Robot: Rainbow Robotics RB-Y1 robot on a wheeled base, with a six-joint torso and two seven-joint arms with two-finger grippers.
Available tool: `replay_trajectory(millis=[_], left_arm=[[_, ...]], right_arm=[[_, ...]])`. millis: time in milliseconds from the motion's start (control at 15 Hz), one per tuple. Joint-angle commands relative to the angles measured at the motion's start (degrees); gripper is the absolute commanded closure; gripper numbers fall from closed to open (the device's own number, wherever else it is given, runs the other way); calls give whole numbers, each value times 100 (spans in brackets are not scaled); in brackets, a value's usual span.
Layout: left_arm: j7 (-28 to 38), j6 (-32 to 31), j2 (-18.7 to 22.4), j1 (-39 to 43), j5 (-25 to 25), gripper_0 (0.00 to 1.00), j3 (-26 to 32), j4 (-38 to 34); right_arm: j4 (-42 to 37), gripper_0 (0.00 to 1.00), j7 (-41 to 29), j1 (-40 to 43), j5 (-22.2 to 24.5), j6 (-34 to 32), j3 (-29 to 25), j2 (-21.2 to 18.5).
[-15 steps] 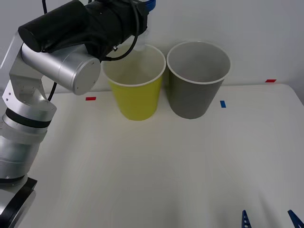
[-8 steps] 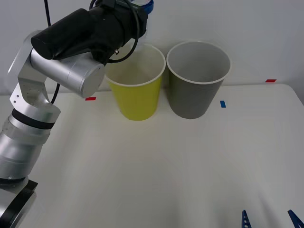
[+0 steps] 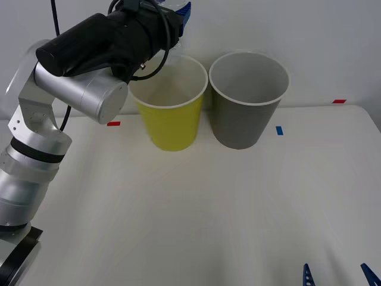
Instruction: Put cans in the gray bin and PET bottles in the light green bin.
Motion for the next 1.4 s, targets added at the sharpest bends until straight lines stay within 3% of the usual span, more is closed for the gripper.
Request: replay_trajectory(millis=[67,667,867,1000,1400], left_arm=[[73,1,33,0,118,0,5,-9],[125,1,112,-8,382,0,-4,-17],[64,318,208,0,400,0,5,-228],[55,1109,332,53,391,0,224,-782],[-420,1240,208,1143,417,0,1244,-1810]], right_arm=[[0,0,0,0,0,0,0,0],[0,0,0,0,0,0,0,0],[0,0,0,0,0,0,0,0],[0,0,0,0,0,0,0,0],[0,0,0,0,0,0,0,0]])
